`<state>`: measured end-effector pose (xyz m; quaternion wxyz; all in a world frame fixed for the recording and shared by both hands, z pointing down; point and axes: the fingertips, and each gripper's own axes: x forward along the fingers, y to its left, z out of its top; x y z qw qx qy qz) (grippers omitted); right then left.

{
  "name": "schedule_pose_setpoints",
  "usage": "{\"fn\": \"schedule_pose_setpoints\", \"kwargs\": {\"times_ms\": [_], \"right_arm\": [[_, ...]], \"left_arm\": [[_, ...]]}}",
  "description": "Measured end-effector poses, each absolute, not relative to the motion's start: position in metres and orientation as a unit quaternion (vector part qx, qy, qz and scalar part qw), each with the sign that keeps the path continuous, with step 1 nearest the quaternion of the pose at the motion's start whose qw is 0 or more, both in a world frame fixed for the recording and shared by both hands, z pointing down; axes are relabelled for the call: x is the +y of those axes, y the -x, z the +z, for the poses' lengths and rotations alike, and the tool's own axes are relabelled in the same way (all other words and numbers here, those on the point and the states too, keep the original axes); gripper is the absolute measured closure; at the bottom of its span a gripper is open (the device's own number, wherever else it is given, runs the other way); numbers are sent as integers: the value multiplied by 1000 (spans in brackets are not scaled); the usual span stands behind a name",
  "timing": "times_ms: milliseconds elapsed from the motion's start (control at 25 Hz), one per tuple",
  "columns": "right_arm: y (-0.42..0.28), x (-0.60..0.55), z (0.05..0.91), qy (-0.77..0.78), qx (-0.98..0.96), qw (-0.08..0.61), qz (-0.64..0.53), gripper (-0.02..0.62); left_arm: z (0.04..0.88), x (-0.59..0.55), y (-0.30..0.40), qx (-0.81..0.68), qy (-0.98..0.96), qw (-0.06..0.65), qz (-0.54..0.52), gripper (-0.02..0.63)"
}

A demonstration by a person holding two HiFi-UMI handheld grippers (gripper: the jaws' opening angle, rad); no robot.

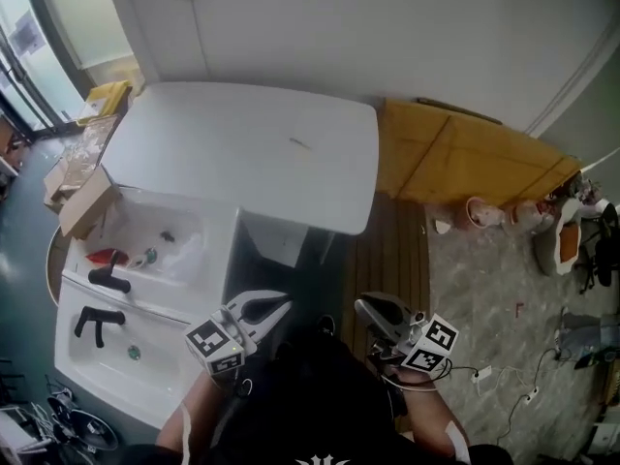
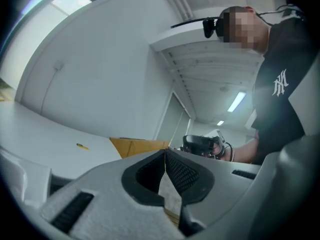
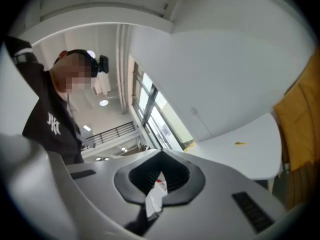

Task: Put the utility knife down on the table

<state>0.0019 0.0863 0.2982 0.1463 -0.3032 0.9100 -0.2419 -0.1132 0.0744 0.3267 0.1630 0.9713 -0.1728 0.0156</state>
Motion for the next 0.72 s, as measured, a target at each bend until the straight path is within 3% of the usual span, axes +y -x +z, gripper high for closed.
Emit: {"fn": "schedule_pose_setpoints", "kwargs": {"times_ms": [240,720], "right_arm": [[48,126,314,271,948,19,-167,592],[20,135,293,283,950,42,-128,592]], "left_arm": [[327,106,126,-160,-974,162,19,600],[304,126,87,-138,-981,131,35,601]]}}
